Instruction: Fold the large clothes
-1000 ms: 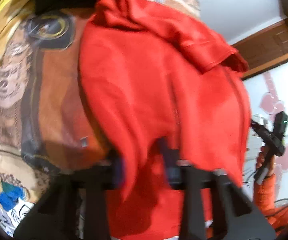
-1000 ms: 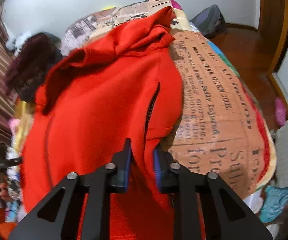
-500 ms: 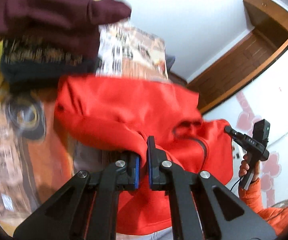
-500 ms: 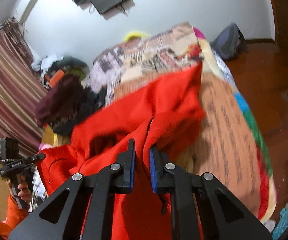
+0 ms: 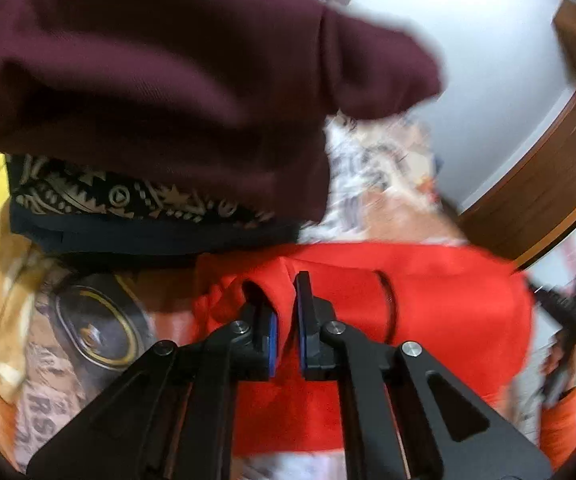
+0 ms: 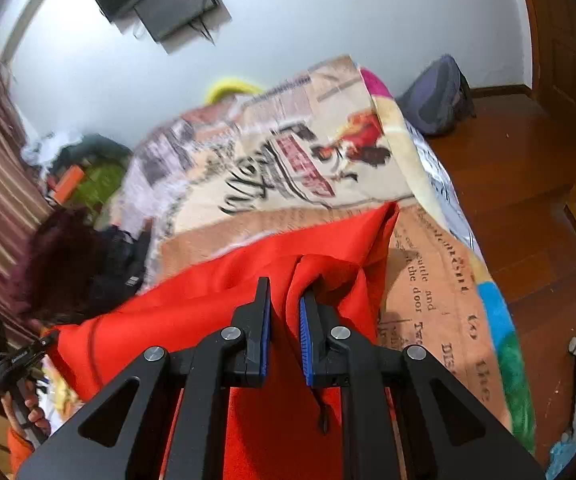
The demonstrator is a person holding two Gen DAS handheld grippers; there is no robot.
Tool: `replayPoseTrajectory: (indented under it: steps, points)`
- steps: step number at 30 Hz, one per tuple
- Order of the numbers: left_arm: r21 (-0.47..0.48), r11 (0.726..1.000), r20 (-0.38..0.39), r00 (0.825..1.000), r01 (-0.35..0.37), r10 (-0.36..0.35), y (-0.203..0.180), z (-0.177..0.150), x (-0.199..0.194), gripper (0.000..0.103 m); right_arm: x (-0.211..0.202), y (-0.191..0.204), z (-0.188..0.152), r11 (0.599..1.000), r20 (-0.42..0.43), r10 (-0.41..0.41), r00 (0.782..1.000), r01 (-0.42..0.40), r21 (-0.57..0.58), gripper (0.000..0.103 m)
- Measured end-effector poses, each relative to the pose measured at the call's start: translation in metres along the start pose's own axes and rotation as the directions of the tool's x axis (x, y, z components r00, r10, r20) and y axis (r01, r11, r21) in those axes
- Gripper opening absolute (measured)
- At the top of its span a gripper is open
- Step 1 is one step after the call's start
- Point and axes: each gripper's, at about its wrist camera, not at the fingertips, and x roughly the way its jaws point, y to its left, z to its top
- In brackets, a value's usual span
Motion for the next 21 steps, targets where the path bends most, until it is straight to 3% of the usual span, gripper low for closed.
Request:
replayPoseTrajectory:
  steps: [3, 6, 14, 16, 21]
  points:
    - [0.042, 0.997, -0.056, 0.996, -0.064, 0.067, 0.002, -0.005, 0.029, 0.008, 0.02, -0.011, 0.0, 1.0, -0.043, -0.02, 0.999, 0.02, 0.014, 0.012]
    - [0.053, 0.996, -0.108, 0.991, -0.078, 0.083, 0.008, -0.009, 0.044, 0.011, 0.026, -0.016, -0.001, 1.0, -0.056, -0.026, 0.998, 0.026, 0.013, 0.014]
    - [0.148, 0.985, -0.102, 0.989, -0.091, 0.107, -0.001, -0.022, 0.011, 0.049, -0.01, -0.001, -0.007, 0.988, -0.059, -0.108, 0.992, 0.101, -0.113, 0.035]
    - [0.152, 0.985, -0.092, 0.991, -0.085, 0.1, -0.002, -0.026, -0.001, 0.057, -0.023, -0.006, -0.013, 0.992, -0.057, -0.09, 0.994, 0.085, -0.09, 0.044]
    - [0.099, 0.995, -0.139, 0.99, -0.012, 0.025, 0.011, -0.047, -0.013, 0.06, -0.039, -0.026, -0.033, 0.998, -0.07, 0.028, 0.997, -0.024, 0.063, 0.046]
